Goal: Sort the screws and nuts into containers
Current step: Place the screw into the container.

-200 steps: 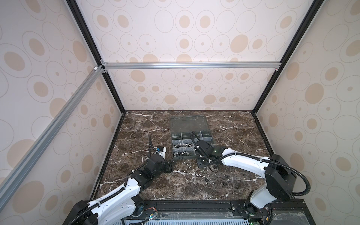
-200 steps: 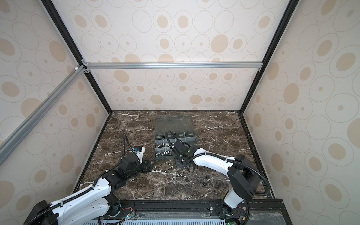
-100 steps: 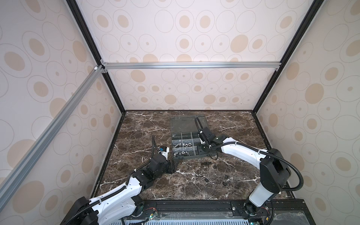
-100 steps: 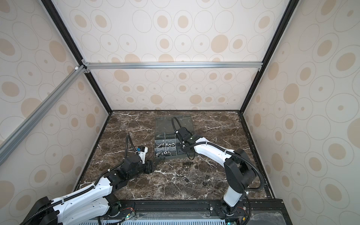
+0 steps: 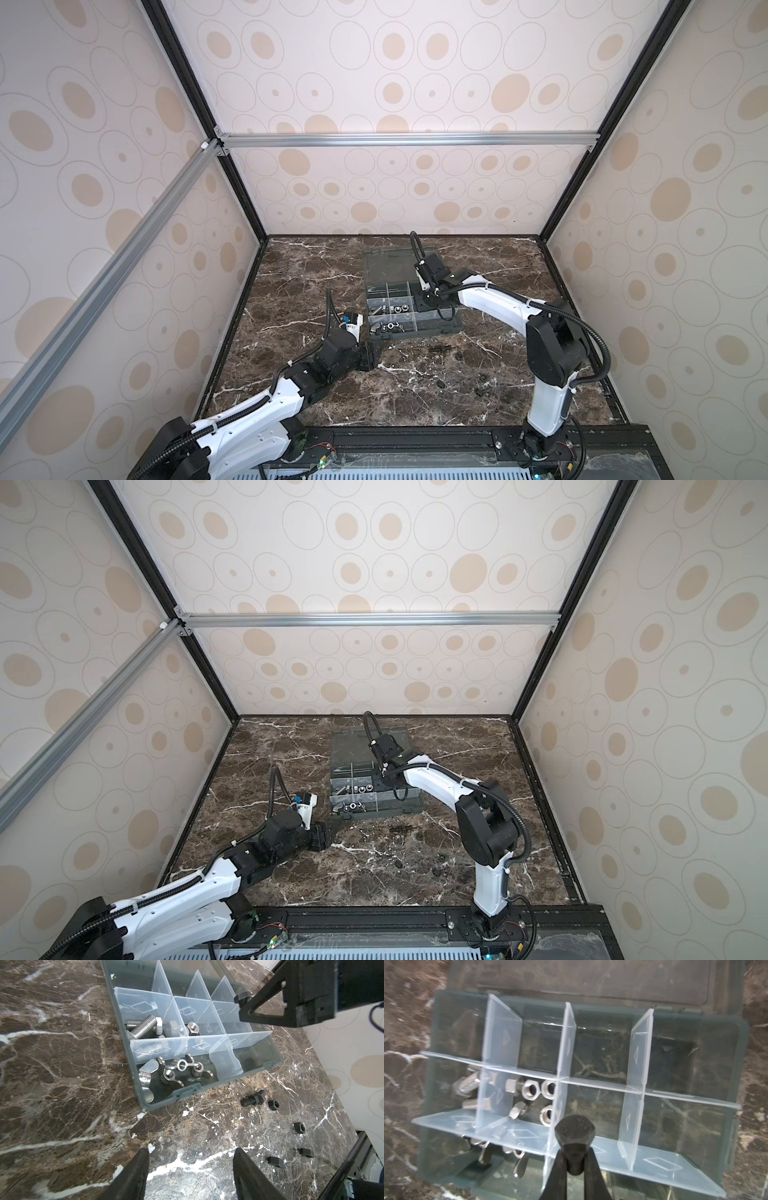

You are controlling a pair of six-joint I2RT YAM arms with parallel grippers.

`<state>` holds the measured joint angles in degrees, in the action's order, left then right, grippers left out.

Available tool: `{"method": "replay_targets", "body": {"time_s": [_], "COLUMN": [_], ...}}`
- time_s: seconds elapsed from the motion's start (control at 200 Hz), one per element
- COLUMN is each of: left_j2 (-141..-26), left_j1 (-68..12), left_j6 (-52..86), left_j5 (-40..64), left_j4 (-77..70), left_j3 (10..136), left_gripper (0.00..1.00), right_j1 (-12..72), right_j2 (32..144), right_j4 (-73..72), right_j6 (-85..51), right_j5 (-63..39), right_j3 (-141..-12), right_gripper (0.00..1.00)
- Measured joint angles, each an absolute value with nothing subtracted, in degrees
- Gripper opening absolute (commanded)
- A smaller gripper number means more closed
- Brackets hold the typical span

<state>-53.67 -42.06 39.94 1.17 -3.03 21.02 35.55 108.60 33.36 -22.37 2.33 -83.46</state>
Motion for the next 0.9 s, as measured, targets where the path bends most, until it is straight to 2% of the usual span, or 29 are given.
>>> {"method": "replay_targets", "body": {"time_s": [0.595, 0.9], "left_j2": [-52.95, -53.80], "left_j1": [-42.92, -43.24], "left_j6": [40.73, 40.73], "left_j5": [0.93, 0.91], "left_j4": [-3.42, -4.23], "left_j3": [21.02, 21.02], "left_gripper": [0.64, 0.65], "right_j1": [33.41, 33.71], "right_j2": [110.74, 102.21], "right_j4": [34.33, 33.10], "right_j6": [-22.37, -23.05], "right_j5": [1.17, 0.38], "right_j3": [-84.33, -75.00], "right_gripper": [0.09, 0.09]}}
